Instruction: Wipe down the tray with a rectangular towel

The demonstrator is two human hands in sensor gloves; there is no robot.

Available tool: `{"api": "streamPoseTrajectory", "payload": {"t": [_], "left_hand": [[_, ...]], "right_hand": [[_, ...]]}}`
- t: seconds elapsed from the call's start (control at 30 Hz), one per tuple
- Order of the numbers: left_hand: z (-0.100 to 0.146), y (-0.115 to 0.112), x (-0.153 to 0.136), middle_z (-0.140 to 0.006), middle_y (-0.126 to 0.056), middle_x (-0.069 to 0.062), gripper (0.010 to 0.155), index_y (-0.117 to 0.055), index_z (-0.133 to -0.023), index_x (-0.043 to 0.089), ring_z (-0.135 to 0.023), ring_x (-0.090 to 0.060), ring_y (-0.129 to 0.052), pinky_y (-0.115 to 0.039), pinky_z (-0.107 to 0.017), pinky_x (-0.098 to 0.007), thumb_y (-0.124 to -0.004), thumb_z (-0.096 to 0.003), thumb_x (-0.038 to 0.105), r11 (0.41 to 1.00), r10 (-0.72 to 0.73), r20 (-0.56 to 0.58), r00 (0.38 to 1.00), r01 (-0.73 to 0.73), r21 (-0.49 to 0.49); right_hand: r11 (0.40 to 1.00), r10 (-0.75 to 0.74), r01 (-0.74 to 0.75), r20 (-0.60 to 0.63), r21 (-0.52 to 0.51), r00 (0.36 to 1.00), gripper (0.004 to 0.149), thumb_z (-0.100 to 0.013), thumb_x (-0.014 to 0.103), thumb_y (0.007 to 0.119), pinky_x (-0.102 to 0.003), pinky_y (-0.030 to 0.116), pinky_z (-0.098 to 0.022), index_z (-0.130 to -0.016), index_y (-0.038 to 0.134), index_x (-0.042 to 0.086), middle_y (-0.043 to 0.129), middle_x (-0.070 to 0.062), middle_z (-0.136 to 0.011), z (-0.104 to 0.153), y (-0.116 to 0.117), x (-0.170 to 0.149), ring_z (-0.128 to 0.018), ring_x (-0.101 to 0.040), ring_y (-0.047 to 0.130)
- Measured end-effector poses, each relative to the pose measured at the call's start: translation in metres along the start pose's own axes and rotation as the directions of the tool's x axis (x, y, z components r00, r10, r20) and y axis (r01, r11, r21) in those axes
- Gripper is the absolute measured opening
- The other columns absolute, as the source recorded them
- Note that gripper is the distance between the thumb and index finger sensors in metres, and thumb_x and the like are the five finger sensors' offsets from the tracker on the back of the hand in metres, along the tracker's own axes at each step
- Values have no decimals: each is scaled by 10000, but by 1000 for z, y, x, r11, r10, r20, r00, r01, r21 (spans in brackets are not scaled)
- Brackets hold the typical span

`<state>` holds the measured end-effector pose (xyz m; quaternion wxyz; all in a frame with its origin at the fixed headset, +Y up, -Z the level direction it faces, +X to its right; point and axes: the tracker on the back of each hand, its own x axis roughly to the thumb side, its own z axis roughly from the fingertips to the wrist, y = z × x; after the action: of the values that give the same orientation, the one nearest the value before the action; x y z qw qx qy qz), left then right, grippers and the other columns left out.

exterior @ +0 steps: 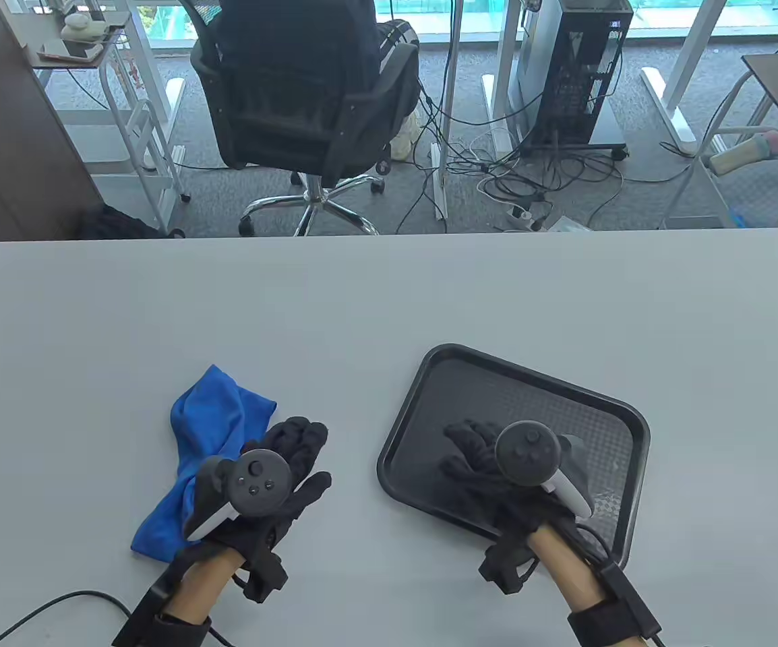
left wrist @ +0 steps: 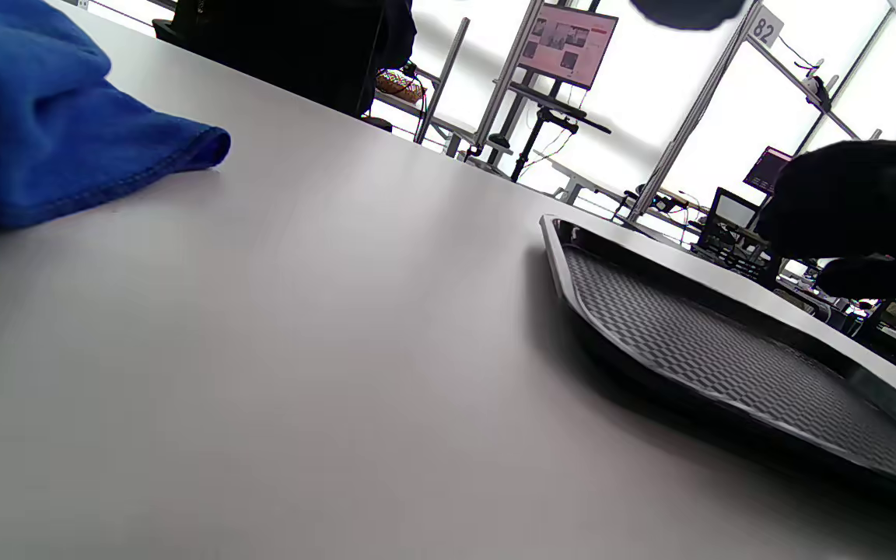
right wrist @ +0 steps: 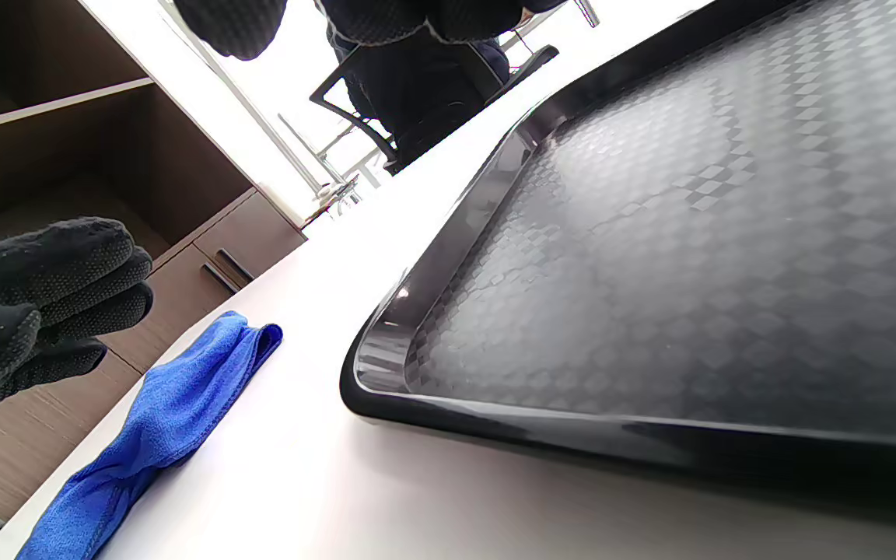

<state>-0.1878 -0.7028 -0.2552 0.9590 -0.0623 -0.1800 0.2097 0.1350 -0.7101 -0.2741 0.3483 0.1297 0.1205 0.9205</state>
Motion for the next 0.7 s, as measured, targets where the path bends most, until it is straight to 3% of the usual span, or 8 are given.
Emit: {"api": "streamPoseTrajectory", "payload": {"t": [0.47, 0.7], "left_hand": [[-1, -2, 0, -1187, -344, -181, 680, -394, -1125, 207, -1131, -448, -392, -332, -693, -753, -644, -537, 440, 1000, -3, -11, 1000, 2, -20], [-1, -3, 0, -1186, -342, -183, 680, -393, -1126, 207, -1131, -449, -389, -331, -693, -753, -643, -538, 440, 1000, -7, -9, 1000, 6, -28]], "right_hand": [[1000, 7, -7, -21, 24, 1000, 626, -508, 429, 687, -651, 326, -690, -1033, 469, 168, 424, -161, -1077, -1, 3, -3, -1017, -446, 362], [989, 84, -101, -159, -106, 984, 633, -503, 429, 692, -650, 326, -689, -1033, 468, 166, 423, -163, -1075, -1, -21, -22, -1014, -450, 359]]}}
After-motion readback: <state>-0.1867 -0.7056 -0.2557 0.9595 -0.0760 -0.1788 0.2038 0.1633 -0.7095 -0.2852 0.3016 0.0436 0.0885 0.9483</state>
